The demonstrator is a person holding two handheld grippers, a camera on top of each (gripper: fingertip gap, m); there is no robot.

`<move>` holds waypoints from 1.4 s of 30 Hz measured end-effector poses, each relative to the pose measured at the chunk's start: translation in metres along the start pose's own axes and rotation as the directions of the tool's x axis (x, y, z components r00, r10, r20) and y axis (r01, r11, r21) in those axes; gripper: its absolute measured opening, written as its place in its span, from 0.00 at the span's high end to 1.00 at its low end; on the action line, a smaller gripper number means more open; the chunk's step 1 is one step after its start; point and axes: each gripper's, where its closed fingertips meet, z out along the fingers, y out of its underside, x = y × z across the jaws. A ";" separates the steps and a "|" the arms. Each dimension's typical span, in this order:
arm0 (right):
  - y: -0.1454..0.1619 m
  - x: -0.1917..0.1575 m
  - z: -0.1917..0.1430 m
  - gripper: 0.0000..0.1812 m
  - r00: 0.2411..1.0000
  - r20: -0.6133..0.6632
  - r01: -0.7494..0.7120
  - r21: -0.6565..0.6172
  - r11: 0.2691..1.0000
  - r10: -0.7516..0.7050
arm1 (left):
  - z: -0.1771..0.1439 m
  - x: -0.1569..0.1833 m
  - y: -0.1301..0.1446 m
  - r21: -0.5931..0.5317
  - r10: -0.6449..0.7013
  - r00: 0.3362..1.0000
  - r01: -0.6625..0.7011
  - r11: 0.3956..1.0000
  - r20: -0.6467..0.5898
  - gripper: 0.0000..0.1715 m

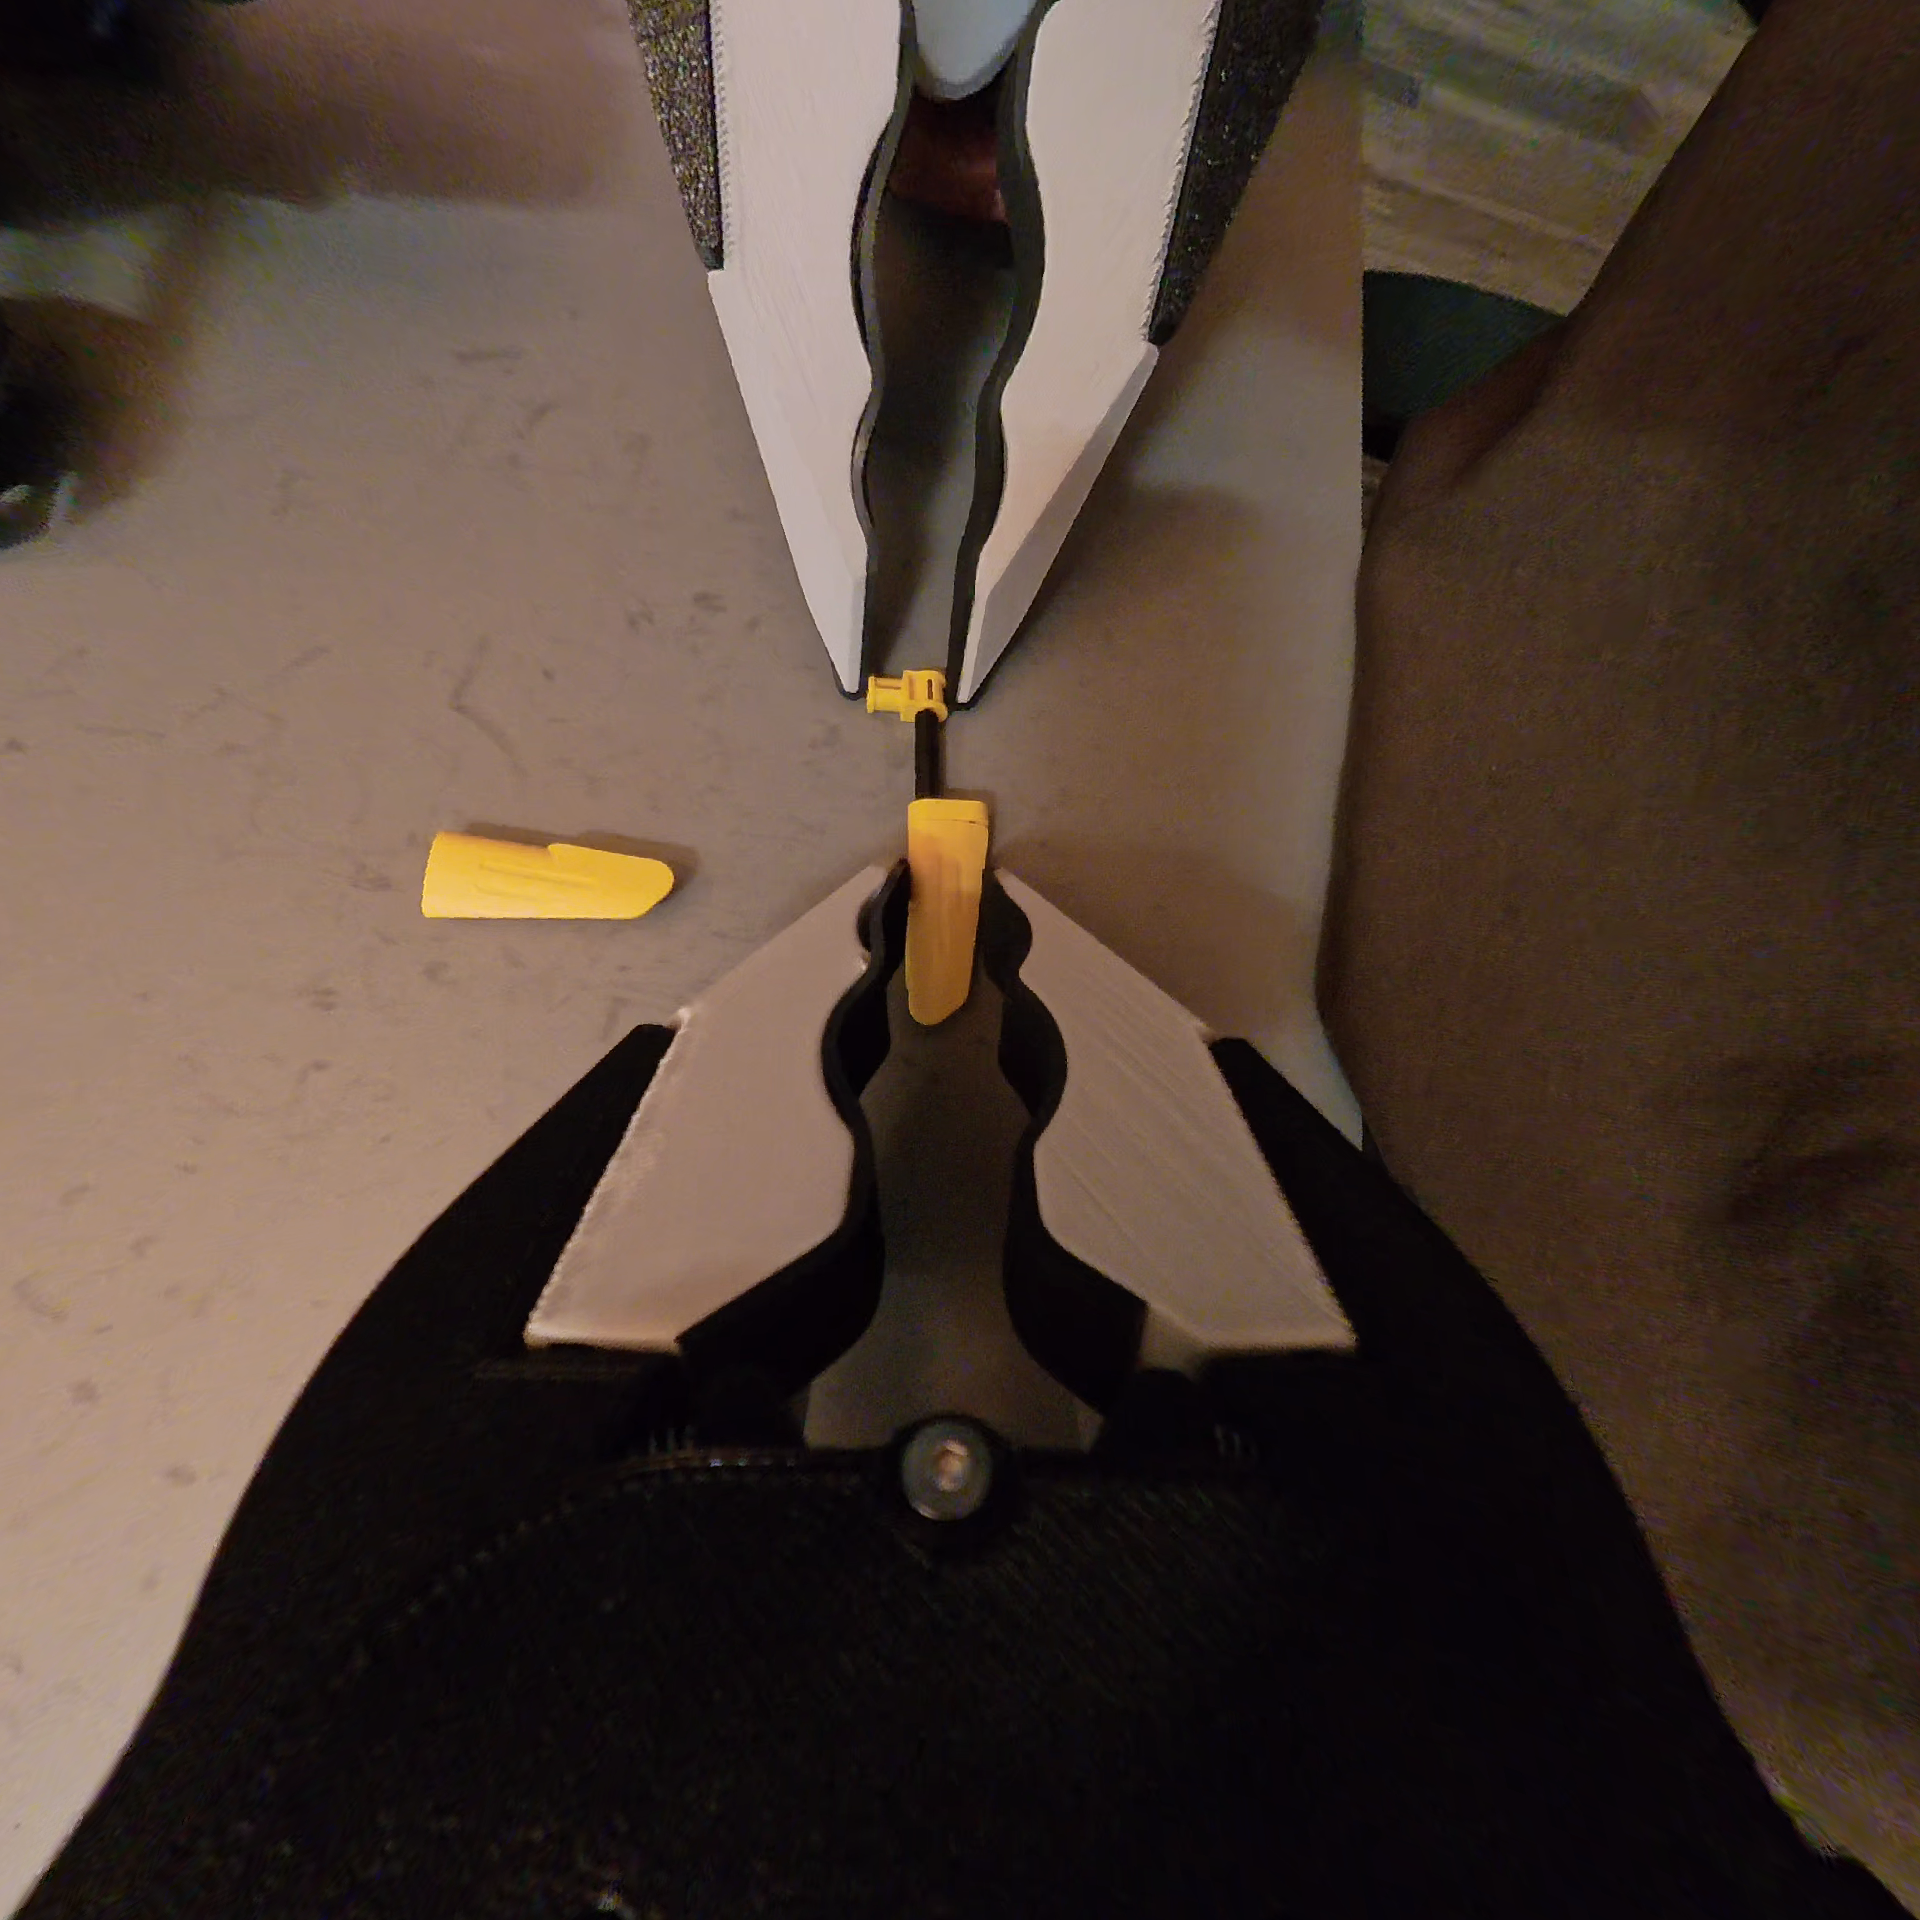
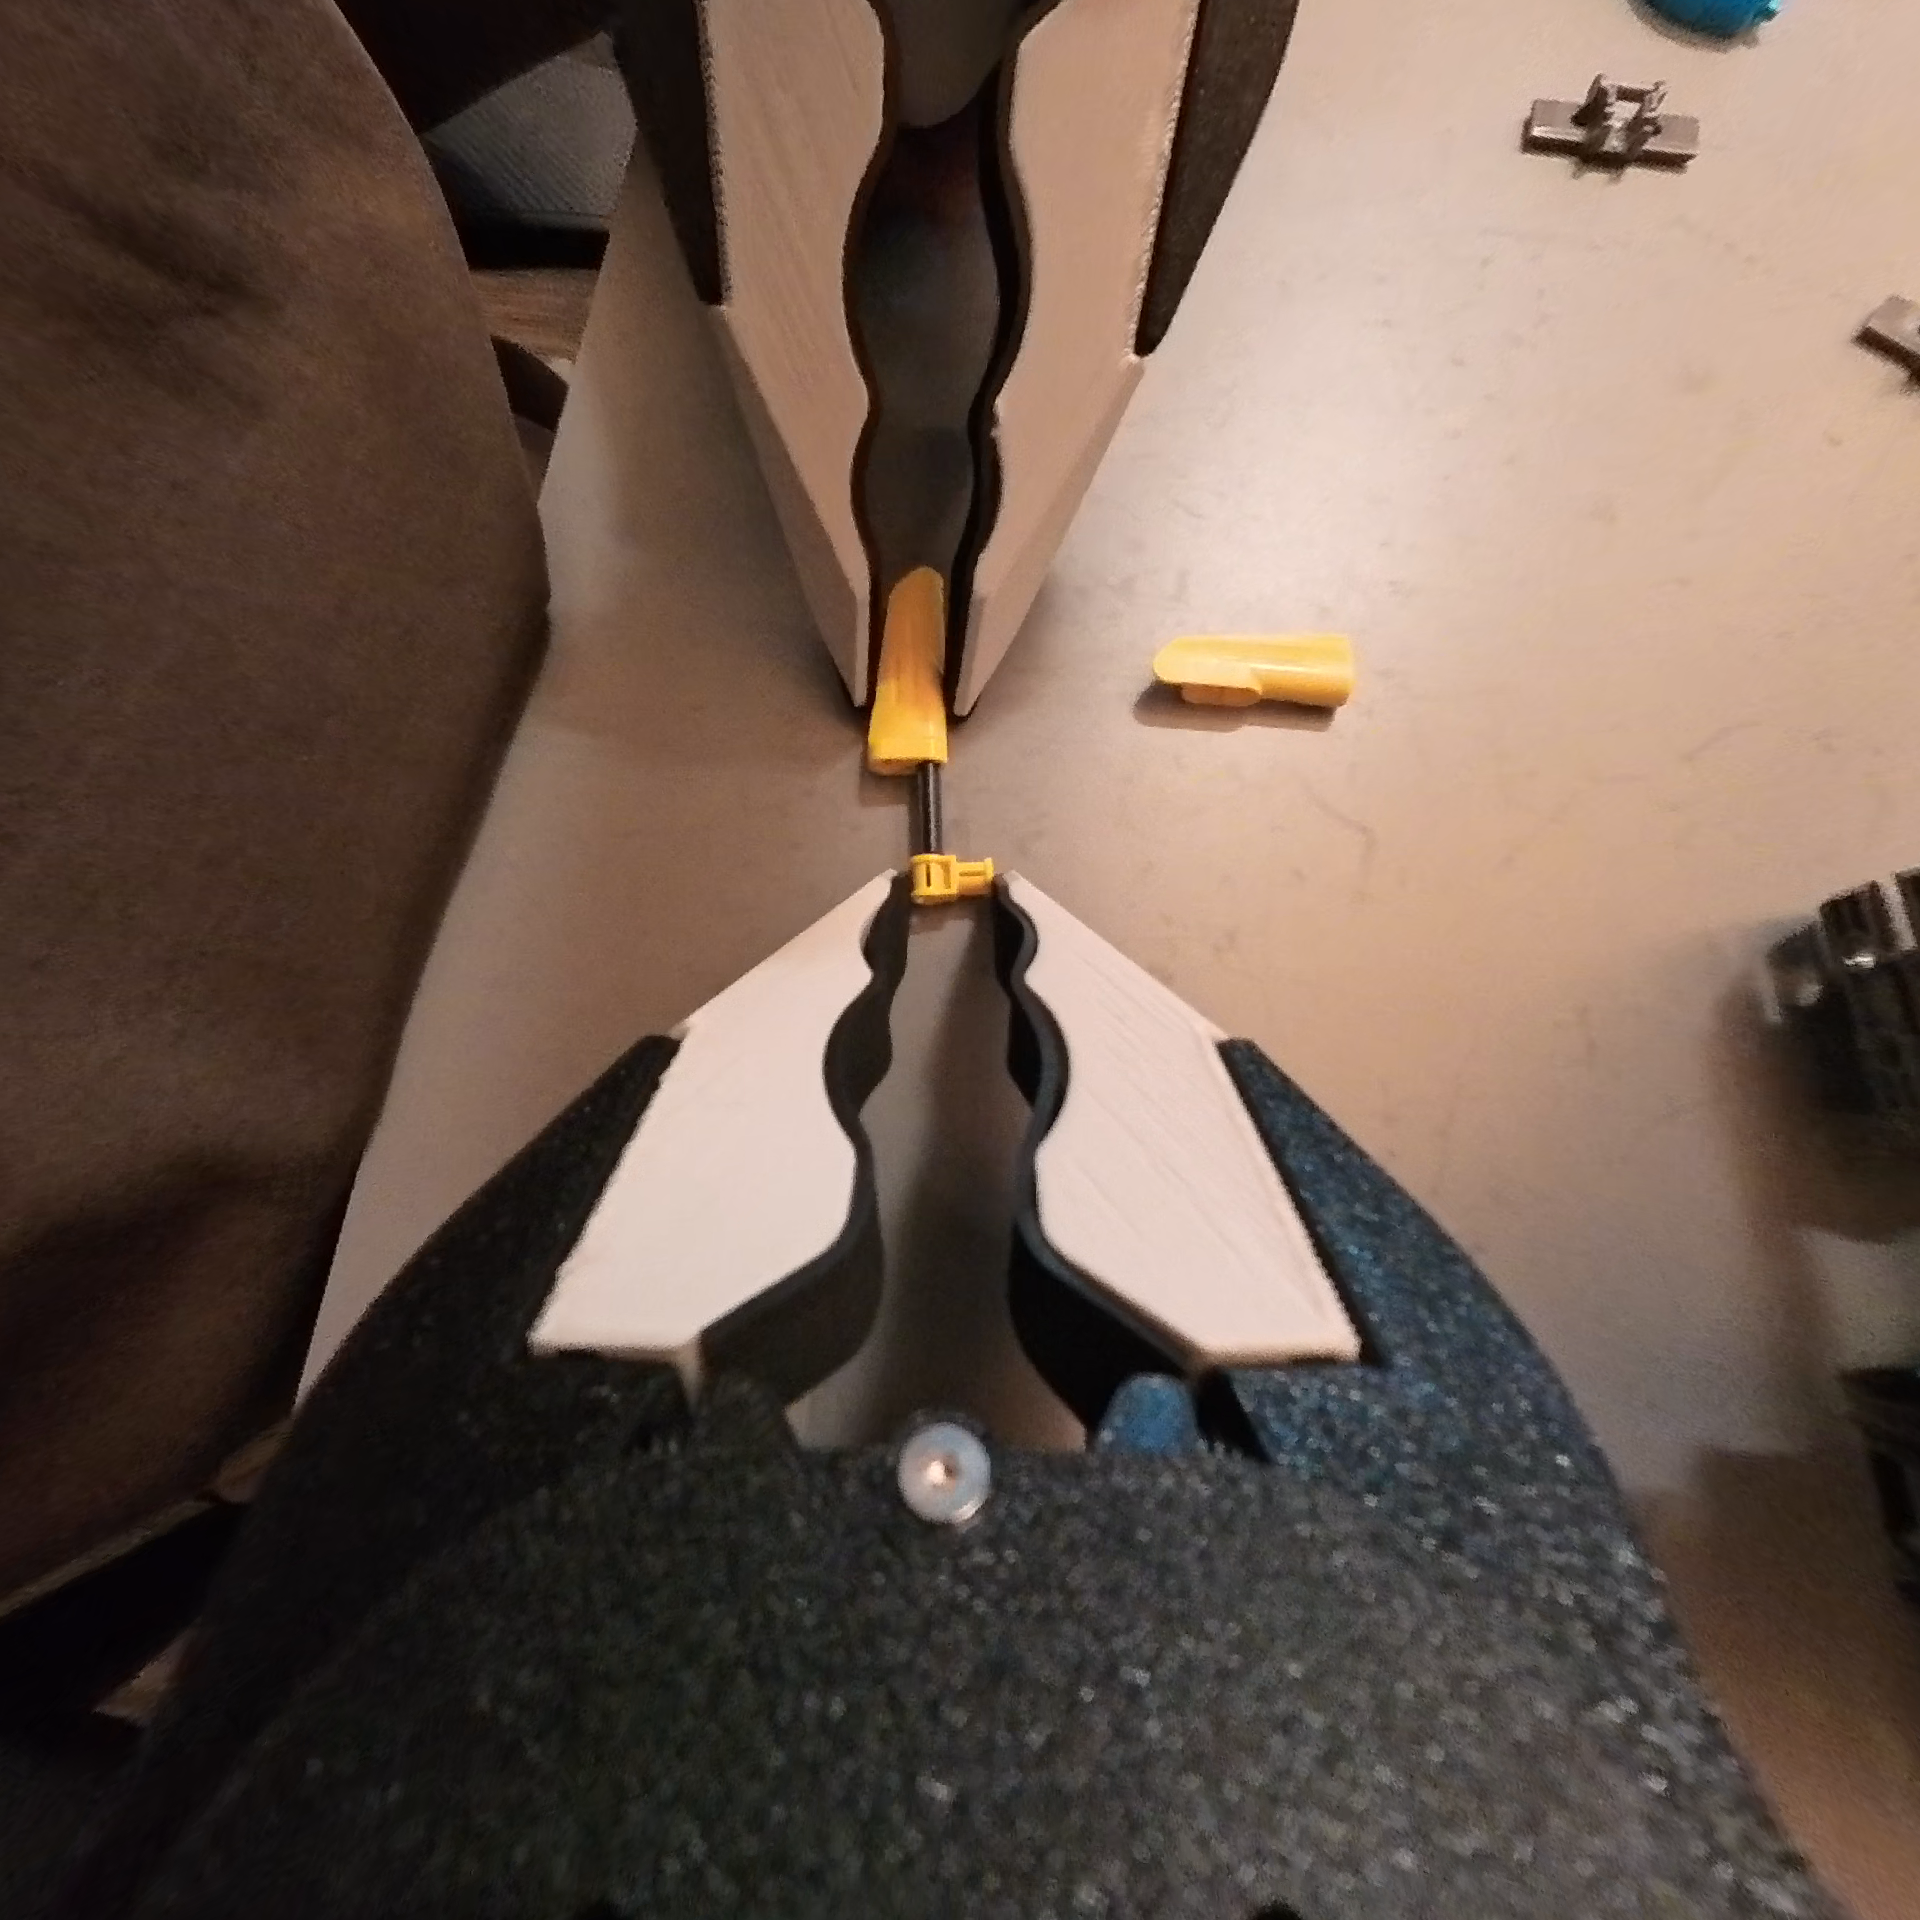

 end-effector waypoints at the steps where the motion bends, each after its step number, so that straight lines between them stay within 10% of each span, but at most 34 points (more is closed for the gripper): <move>1: 0.000 0.000 0.000 0.92 1.000 0.004 -0.004 0.001 1.000 0.004 | 0.000 0.000 0.000 0.000 0.002 1.000 -0.002 1.000 0.001 0.94; 42: -0.002 -0.001 0.003 0.92 0.997 -0.078 -0.023 -0.003 1.000 0.022 | 0.000 -0.002 0.000 -0.003 -0.038 0.999 0.038 0.999 -0.020 0.95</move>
